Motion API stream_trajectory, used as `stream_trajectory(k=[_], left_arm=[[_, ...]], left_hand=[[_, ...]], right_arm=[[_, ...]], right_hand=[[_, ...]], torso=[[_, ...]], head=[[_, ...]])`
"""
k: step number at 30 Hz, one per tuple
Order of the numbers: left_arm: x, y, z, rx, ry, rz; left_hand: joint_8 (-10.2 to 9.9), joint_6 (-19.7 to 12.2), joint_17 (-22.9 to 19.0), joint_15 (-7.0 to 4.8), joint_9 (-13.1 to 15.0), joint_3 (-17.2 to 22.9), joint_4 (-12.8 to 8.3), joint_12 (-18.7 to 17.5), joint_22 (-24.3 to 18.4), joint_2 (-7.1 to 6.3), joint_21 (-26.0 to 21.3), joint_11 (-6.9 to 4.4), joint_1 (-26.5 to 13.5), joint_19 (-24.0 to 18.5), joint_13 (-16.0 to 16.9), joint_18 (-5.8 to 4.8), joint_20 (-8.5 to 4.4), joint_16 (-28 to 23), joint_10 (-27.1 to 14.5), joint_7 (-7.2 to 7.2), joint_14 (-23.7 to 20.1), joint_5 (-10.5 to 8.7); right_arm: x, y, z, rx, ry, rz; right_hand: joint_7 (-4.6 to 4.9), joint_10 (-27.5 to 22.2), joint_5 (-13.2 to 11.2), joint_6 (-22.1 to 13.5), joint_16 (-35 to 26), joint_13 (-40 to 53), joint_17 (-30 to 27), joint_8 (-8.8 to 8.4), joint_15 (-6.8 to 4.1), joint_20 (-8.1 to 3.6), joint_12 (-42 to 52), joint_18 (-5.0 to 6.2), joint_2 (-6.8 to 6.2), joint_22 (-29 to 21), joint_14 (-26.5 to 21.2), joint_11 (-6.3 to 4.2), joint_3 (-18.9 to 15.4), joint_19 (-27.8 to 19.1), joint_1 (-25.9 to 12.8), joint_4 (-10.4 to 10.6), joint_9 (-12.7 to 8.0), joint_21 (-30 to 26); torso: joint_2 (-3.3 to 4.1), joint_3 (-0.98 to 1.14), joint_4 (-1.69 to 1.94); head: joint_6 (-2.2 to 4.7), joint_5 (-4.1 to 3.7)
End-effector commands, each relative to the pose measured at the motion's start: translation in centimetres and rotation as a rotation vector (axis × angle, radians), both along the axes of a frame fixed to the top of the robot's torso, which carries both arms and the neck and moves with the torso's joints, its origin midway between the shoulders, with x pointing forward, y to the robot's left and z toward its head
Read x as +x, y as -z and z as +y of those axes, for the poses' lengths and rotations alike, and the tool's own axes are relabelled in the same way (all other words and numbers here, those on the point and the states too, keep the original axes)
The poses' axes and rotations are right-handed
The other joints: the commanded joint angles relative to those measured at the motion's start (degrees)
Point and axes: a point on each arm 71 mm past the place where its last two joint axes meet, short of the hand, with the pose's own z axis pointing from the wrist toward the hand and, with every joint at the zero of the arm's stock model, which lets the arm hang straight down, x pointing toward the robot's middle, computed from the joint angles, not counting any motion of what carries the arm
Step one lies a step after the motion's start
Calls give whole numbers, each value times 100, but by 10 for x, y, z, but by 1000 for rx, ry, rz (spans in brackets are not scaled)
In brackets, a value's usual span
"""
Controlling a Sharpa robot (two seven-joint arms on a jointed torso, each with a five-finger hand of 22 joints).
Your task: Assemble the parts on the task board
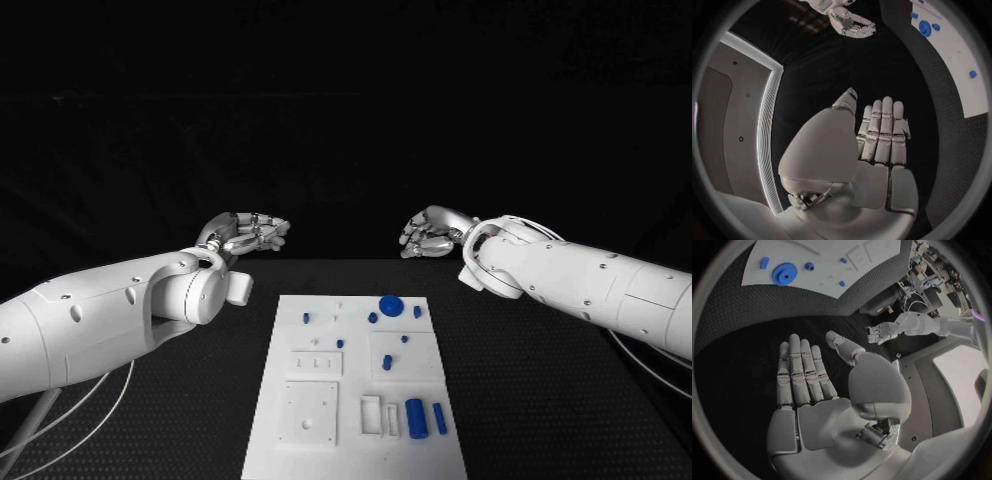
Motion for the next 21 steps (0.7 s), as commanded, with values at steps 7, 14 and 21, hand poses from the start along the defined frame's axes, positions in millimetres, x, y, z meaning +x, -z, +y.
stream_trajectory(k=[7,14,21], left_arm=[[-12,-13,-16,-64,132,-36],[-13,-12,-19,-75,146,-27],[-11,-11,-17,-77,139,-21]], left_hand=[[-61,67,21,-34,-30,-80,0,-79,77,67,18,-13,75,80,-27,47,-22,-62,62,-19,59,39],[-79,66,25,-38,-43,-119,5,-106,67,81,8,-9,73,90,-37,40,-27,-84,61,-15,65,38],[-96,63,28,-37,-55,-153,8,-130,59,94,-4,-3,61,91,-44,33,-29,-107,58,-9,64,33]], right_arm=[[-7,9,27,-245,-131,-124],[-13,22,35,-302,-171,-121],[-18,29,39,-351,-204,-103]], right_hand=[[-31,258,-27,135,138,-22,467,-33,-221,-176,-134,109,-57,14,562,-84,-61,650,92,-35,-48,168],[-43,294,10,156,344,-34,795,-94,-284,-338,-272,109,-107,111,897,-116,-180,1076,121,-36,-84,329],[-88,281,47,147,861,-37,1163,-148,-335,-555,-353,109,-149,316,1237,-152,-389,1537,130,-40,-113,662]], torso=[[383,26,147],[557,38,219],[667,36,236]], head=[[91,-78],[84,-136],[137,-159]])
